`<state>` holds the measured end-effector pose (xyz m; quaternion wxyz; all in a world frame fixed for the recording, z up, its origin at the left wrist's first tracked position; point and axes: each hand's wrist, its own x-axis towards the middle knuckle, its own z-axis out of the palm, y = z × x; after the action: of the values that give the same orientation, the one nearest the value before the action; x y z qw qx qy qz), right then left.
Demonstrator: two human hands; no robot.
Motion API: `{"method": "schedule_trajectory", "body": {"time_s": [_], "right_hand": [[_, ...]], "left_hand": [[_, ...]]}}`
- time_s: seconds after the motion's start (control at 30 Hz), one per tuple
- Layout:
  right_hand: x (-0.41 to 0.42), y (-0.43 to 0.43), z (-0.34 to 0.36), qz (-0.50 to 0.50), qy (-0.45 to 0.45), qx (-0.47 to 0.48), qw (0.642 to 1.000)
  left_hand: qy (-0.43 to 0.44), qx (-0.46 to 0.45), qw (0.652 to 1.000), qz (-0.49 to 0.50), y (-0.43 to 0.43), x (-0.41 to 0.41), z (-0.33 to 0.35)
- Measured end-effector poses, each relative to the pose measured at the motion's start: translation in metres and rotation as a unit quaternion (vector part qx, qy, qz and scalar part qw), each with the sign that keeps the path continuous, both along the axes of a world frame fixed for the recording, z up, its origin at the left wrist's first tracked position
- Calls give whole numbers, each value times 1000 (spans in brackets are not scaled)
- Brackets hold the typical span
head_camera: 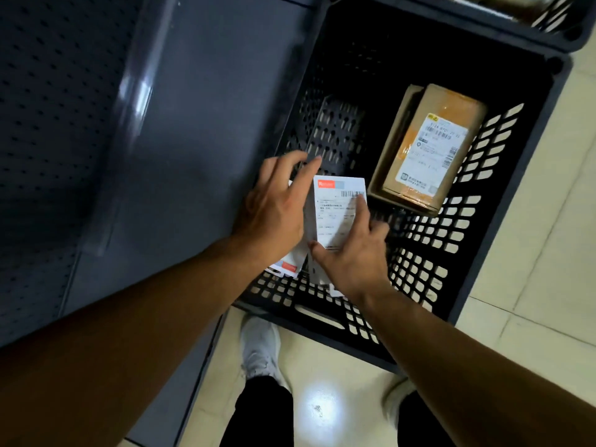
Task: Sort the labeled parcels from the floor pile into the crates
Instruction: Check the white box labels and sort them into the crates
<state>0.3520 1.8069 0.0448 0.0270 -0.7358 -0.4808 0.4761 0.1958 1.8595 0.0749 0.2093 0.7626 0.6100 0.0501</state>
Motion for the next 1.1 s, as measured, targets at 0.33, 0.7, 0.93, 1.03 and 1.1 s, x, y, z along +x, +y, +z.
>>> {"method": "schedule_trajectory", "body": {"time_s": [0.33, 0.7, 0.93, 1.03, 1.1], "right_hand": [[-51, -13, -19, 67, -13, -29, 997], [-31, -10, 12, 188, 29, -38, 981], [17, 2, 155, 316, -41, 117, 941], [38, 6, 244, 352, -26, 180, 918], [57, 7, 309, 340, 20, 216, 915]], "left_hand": [[-23, 10, 999, 24, -26, -32, -1], [-57, -2, 998, 28, -42, -37, 21], [-35, -49, 998, 31, -55, -8, 139], [-28, -49, 997, 50, -56, 20, 224], [-37, -42, 996, 75, -64, 37, 287]]}}
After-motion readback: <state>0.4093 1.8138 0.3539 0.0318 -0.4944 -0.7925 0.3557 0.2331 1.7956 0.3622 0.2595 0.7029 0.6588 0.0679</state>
